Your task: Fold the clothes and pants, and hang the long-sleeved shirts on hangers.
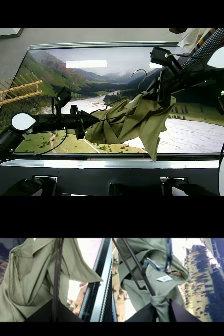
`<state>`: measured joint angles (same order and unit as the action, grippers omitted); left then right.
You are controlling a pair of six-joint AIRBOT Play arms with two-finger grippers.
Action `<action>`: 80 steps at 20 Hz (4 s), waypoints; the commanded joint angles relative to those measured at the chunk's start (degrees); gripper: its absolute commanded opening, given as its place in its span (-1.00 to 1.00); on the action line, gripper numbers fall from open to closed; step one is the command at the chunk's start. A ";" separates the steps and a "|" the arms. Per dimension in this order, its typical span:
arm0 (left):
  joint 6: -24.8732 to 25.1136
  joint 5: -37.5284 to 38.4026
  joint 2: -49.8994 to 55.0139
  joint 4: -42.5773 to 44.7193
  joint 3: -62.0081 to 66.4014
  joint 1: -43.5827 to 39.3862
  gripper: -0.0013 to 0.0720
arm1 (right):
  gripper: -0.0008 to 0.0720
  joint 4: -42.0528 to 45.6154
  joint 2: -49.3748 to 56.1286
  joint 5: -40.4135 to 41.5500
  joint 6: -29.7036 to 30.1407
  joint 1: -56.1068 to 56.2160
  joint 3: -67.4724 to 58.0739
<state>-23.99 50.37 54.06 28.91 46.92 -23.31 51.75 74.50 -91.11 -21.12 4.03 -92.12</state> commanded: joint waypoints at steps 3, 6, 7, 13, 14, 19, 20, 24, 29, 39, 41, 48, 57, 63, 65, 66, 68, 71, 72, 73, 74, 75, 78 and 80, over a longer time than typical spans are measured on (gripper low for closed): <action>-0.04 -0.02 0.44 0.02 0.02 0.00 -0.92 | -0.51 -0.02 -0.44 -0.09 -0.94 0.52 -0.04; -0.04 -0.02 0.66 0.02 0.02 0.00 -0.92 | -0.51 -0.04 -1.01 0.00 -0.98 0.52 -0.07; -0.04 -0.02 0.66 0.02 0.02 0.00 -0.92 | -0.51 -0.04 -1.18 -0.07 -1.05 0.52 -0.07; -0.04 -0.02 0.79 0.02 0.02 0.00 -0.92 | -0.51 -0.22 -1.53 -0.04 -2.05 0.52 -0.07; -0.04 -0.02 0.79 0.02 0.02 0.00 -0.92 | -0.50 -0.22 -1.53 0.02 -2.05 0.52 -0.07; -0.04 0.15 0.79 0.00 0.04 0.00 -0.92 | -0.51 0.28 -1.53 1.14 -2.01 0.52 -0.07; -0.04 0.15 0.79 0.00 0.04 0.00 -0.92 | -0.65 0.28 -1.53 1.16 -2.01 0.52 -0.07; -0.04 0.15 0.79 0.00 0.04 0.00 -0.91 | -0.90 0.46 -1.95 0.76 -2.01 0.52 -0.07; -6.08 -2.78 0.68 0.02 0.04 0.15 -0.10 | -0.91 4.11 -5.14 0.76 -2.03 0.50 -0.04; -41.13 -6.03 0.83 0.90 -0.26 17.59 0.46 | -0.91 7.50 -8.74 1.03 -2.60 0.50 -0.04; -45.42 -3.61 3.56 3.91 -0.26 15.21 0.46 | -0.91 7.54 -8.72 1.49 -2.69 0.50 -0.04; -67.63 -18.32 14.53 16.74 -0.22 -6.54 0.46 | -0.91 9.57 -8.72 1.62 -4.48 0.52 -0.04; -69.18 -26.25 18.34 16.76 0.11 -10.14 0.45 | -0.91 9.60 -8.72 1.66 -5.53 0.52 0.00; -65.96 -28.83 22.25 16.79 5.20 -13.27 0.45 | -0.91 9.64 -8.72 1.66 -6.40 0.50 0.00; -65.96 -28.83 24.22 16.79 6.47 -14.21 0.44 | -0.91 9.68 -8.72 1.64 -6.78 0.52 0.00; -66.01 -28.79 25.03 16.76 6.69 -14.36 0.39 | -0.91 9.73 -8.72 1.64 -6.78 0.52 0.00; -65.99 -28.81 25.94 16.76 6.71 -14.40 0.01 | -0.91 10.34 -8.72 1.64 -6.91 0.52 0.00; -65.94 -28.74 26.40 16.81 6.71 -14.38 -0.45 | -0.91 10.51 -8.72 1.64 -7.21 0.52 0.00; -64.74 -28.59 26.43 16.79 6.71 -14.25 -0.82 | -0.91 10.51 -8.72 1.62 -7.23 0.52 0.00; -63.32 -28.28 26.43 16.79 6.78 -14.10 -0.91 | -0.91 10.51 -8.72 1.60 -7.23 0.52 0.00; -62.97 -27.63 26.36 16.79 6.93 -13.66 -0.91 | -0.91 10.51 -8.72 1.60 -7.23 0.52 0.00; -62.90 -26.69 26.16 16.83 7.15 -12.87 -0.92 | -0.91 10.51 -8.72 1.60 -7.23 0.52 0.00; -62.77 -22.49 24.72 16.83 8.52 -7.98 -0.92 | -0.91 10.51 -8.74 1.36 -8.63 0.52 0.00; -62.77 -20.13 23.58 16.81 9.57 -3.28 -0.92 | -0.91 10.49 -8.74 0.70 -8.92 0.52 0.00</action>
<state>-87.20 26.50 78.83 45.74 55.27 -31.38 62.22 65.80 -89.71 -29.21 4.54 -92.14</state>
